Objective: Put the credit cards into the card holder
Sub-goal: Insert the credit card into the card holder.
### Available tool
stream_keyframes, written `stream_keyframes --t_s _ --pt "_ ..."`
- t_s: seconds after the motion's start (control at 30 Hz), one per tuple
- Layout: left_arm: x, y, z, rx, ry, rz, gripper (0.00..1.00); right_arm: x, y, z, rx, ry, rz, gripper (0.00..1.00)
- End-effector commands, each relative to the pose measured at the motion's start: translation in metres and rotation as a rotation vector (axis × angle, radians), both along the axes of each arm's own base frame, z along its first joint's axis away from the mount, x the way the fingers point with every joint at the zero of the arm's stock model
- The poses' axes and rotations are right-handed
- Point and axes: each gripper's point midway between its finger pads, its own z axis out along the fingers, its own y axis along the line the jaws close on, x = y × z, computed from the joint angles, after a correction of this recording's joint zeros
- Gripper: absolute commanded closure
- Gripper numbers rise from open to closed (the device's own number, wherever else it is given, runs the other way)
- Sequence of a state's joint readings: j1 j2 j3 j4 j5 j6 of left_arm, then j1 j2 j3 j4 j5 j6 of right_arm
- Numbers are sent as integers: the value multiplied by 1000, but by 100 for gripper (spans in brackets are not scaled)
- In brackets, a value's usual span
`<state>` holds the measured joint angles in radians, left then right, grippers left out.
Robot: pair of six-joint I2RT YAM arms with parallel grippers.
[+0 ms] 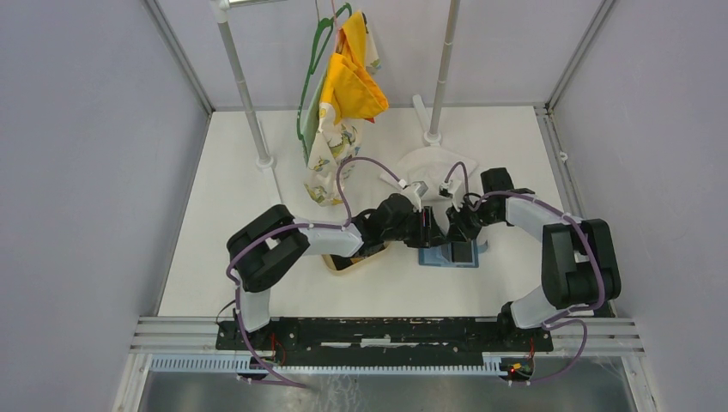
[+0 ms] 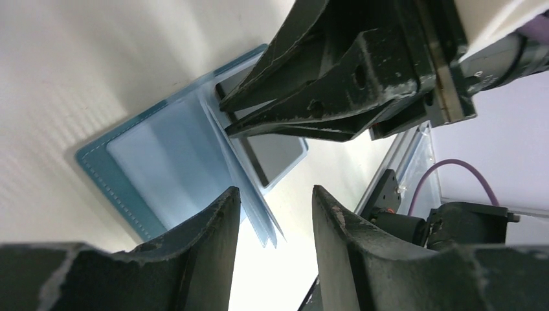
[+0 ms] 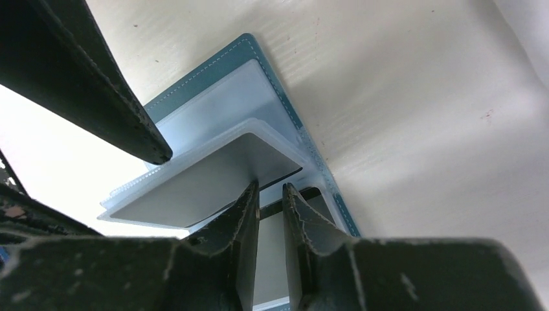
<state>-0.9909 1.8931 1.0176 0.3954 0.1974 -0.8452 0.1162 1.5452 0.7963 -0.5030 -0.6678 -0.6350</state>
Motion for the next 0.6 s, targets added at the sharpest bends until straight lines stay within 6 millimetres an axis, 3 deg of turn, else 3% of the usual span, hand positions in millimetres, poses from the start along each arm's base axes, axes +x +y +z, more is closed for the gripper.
stream_keyframes --t_s 0.0,0.57 --pt "2 -23 31 -120 -17 -26 48 5 5 22 72 -47 16 74" --pt "0 -34 31 -193 9 -48 55 8 -5 32 131 -51 -23 68"
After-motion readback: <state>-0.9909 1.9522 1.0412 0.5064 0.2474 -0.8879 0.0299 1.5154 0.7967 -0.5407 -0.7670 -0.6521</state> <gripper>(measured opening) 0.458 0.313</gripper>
